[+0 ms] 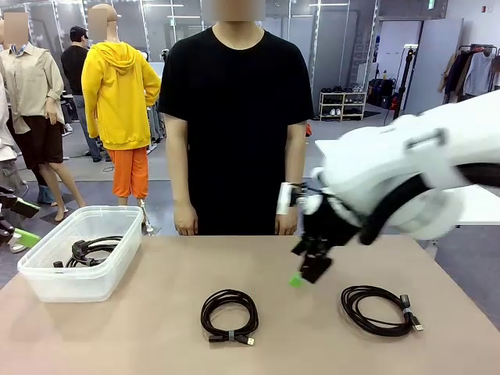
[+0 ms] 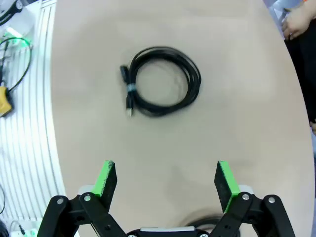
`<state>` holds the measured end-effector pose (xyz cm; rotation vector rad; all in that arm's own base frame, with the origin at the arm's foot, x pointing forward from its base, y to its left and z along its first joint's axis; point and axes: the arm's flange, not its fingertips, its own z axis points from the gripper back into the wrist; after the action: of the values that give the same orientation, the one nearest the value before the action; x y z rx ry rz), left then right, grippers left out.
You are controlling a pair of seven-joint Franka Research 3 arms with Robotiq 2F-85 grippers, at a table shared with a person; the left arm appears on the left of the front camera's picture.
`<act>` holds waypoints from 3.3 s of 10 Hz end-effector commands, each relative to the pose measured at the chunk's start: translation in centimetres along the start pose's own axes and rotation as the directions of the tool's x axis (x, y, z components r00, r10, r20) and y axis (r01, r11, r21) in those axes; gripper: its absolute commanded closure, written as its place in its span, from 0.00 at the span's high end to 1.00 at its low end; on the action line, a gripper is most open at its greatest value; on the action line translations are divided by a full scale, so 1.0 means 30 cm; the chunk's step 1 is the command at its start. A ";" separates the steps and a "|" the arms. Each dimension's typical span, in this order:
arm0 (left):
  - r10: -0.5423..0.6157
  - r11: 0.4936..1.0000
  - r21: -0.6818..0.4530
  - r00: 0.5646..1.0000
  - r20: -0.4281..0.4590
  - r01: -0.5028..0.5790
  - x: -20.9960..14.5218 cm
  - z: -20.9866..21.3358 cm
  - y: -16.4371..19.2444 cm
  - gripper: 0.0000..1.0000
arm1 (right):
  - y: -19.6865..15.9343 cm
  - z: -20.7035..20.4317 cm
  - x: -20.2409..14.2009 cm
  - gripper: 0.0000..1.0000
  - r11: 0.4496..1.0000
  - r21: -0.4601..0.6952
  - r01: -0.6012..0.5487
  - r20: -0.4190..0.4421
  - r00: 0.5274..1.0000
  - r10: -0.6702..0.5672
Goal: Organize and store the cables.
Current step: Place the USB Extension Cable into the Organizing box.
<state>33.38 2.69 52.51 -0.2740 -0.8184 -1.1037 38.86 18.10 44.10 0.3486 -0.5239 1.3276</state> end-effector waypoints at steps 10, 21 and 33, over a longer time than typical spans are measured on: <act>-0.059 0.997 -0.054 0.990 -0.128 0.052 0.227 -0.220 -0.177 1.00 | 0.009 0.315 -0.953 1.00 0.997 0.026 0.067 0.633 0.771 -0.068; -0.256 0.954 -0.249 0.889 -0.379 0.169 0.515 -0.987 -0.519 1.00 | 0.003 0.325 -1.044 1.00 0.995 0.043 0.086 0.674 0.733 -0.092; -0.379 0.918 -0.311 0.772 -0.510 0.245 0.565 -1.358 -0.563 1.00 | 0.003 0.325 -1.044 1.00 0.995 0.043 0.086 0.674 0.733 -0.092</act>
<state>39.92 -38.93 33.27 -0.0058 -0.2195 -1.5130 32.29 -12.83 34.75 0.8735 -1.0912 1.0859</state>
